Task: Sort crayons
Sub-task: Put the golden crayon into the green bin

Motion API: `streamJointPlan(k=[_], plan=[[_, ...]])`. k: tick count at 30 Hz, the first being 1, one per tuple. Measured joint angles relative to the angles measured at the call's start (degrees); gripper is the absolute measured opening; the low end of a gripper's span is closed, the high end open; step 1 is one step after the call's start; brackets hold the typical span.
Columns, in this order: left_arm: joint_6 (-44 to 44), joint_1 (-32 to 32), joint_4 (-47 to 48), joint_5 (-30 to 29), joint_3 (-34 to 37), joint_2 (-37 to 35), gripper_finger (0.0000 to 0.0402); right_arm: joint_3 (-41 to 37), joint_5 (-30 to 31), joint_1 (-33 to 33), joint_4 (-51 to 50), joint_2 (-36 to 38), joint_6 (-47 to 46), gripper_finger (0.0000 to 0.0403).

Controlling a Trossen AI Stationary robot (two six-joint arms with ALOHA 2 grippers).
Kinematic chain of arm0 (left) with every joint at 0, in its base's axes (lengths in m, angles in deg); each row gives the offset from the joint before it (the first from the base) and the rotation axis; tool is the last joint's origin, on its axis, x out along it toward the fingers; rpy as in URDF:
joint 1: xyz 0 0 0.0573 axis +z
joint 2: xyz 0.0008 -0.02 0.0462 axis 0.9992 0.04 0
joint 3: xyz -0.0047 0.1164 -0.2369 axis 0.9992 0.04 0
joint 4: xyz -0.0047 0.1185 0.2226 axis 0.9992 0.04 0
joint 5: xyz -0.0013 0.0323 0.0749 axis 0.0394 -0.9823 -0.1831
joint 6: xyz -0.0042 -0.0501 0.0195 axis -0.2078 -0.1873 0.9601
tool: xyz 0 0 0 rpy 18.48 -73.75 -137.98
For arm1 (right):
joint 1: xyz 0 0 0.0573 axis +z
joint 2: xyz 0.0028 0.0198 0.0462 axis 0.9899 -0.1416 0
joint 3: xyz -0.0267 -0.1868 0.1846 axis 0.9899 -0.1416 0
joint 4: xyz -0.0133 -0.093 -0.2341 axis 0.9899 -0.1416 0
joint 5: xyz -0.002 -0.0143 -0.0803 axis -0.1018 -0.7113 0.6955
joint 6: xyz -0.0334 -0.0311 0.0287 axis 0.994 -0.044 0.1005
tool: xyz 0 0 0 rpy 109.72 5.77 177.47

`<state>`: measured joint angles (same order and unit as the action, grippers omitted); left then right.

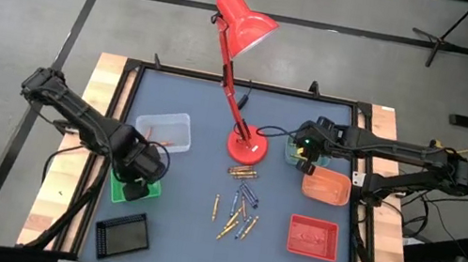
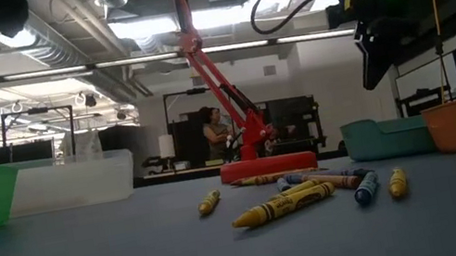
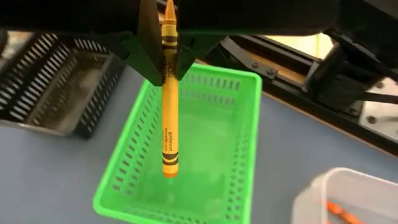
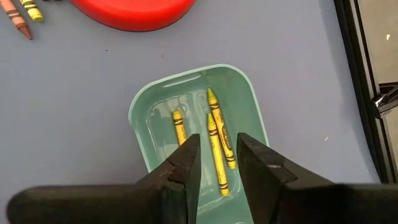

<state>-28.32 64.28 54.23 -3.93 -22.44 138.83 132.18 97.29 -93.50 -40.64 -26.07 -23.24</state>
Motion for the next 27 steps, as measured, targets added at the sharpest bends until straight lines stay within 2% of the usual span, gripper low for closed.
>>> streamJointPlan(k=[13,19,27], plan=[[-7.42,-3.71,-3.52,-9.28,0.55,0.64,0.0007,0.00,-0.01,-0.01,0.11,0.01,-0.02,0.0101],[-7.50,-4.12,-10.84,-8.21,7.12,0.81,0.0007,0.00,-0.02,0.00,0.20,0.01,-0.02,0.0101],[-7.83,-4.12,-14.79,-7.44,15.33,0.81,0.0007,0.00,0.00,-0.01,0.26,0.01,-0.02,0.0101]])
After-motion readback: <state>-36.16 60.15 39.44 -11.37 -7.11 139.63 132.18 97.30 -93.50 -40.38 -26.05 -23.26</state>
